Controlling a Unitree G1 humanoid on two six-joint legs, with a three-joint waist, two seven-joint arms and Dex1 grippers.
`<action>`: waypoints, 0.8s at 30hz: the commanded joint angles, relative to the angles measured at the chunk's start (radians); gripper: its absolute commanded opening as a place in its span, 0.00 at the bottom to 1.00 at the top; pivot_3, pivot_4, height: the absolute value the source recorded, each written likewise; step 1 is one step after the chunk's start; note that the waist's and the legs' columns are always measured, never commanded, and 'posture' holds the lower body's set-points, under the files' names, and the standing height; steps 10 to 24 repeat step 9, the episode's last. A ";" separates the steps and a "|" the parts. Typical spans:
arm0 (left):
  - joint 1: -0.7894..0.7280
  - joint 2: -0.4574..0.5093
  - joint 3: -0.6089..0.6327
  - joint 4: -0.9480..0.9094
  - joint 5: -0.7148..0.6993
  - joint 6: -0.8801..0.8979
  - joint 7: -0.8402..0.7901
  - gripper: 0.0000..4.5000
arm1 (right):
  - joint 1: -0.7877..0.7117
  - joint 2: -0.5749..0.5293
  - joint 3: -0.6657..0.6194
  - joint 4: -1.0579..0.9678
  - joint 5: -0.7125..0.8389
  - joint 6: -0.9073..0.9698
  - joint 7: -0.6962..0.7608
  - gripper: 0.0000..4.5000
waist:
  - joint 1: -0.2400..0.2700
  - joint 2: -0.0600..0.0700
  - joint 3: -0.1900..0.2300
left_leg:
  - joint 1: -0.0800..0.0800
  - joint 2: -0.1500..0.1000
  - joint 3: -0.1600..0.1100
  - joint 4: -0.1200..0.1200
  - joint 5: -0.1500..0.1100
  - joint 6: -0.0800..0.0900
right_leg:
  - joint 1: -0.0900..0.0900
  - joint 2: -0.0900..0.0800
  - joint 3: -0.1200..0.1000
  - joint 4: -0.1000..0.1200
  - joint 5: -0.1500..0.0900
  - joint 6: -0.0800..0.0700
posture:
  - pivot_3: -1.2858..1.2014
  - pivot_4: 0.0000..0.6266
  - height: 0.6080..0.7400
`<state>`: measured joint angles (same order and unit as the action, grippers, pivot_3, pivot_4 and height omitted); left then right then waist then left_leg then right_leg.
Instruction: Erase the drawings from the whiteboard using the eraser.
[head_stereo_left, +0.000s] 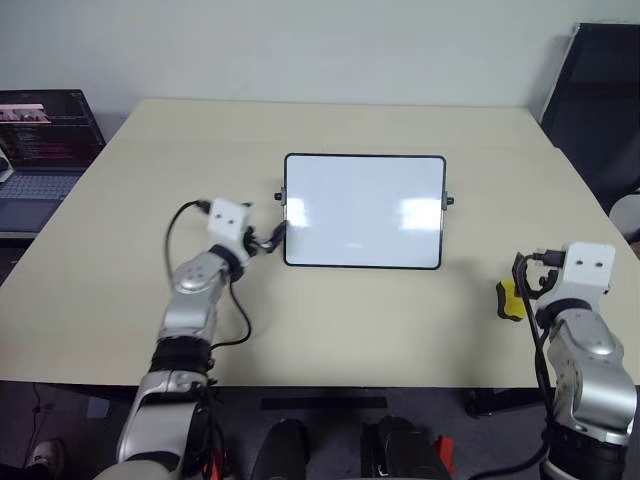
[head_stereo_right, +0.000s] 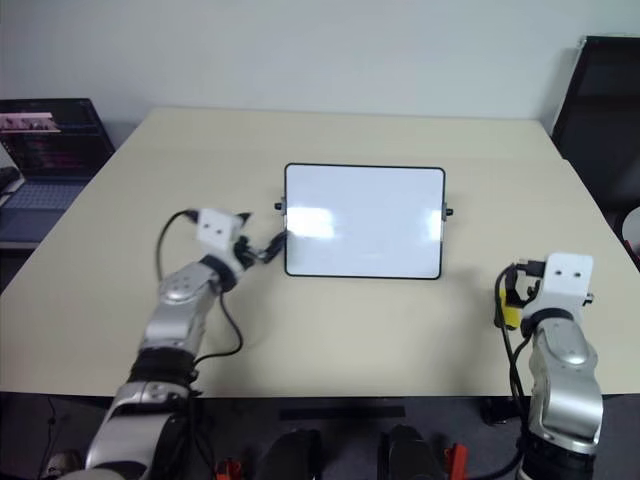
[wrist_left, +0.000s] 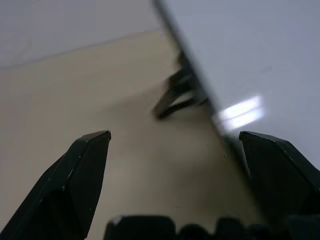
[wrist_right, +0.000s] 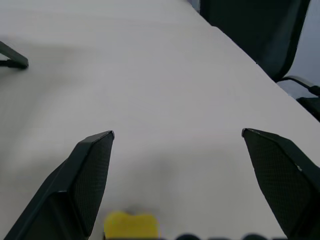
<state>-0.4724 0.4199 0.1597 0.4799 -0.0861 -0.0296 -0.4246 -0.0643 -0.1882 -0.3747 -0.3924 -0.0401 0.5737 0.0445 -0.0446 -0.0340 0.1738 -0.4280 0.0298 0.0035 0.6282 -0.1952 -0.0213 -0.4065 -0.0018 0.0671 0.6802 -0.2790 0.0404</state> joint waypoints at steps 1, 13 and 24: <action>0.101 0.061 0.048 -0.094 0.027 0.000 0.054 1.00 | 0.023 0.021 0.027 0.046 -0.018 -0.169 -0.043 1.00 | -0.005 0.000 0.000 | 0.001 0.001 0.000 0.000 0.000 0.000 | 0.000 0.000 0.000 0.000 0.000 0.000 | 0.52 0.24 1.00; 0.272 0.109 0.080 -0.374 -0.013 0.167 0.039 1.00 | -0.019 0.081 0.092 0.156 -0.020 -0.259 -0.114 1.00 | 0.004 -0.001 0.000 | 0.001 0.001 0.000 0.000 0.000 0.000 | 0.002 -0.003 0.000 0.000 0.001 -0.002 | 0.52 0.24 1.00; 0.272 0.109 0.080 -0.374 -0.013 0.167 0.039 1.00 | -0.019 0.081 0.092 0.156 -0.020 -0.259 -0.114 1.00 | 0.004 -0.001 0.000 | 0.001 0.001 0.000 0.000 0.000 0.000 | 0.002 -0.003 0.000 0.000 0.001 -0.002 | 0.52 0.24 1.00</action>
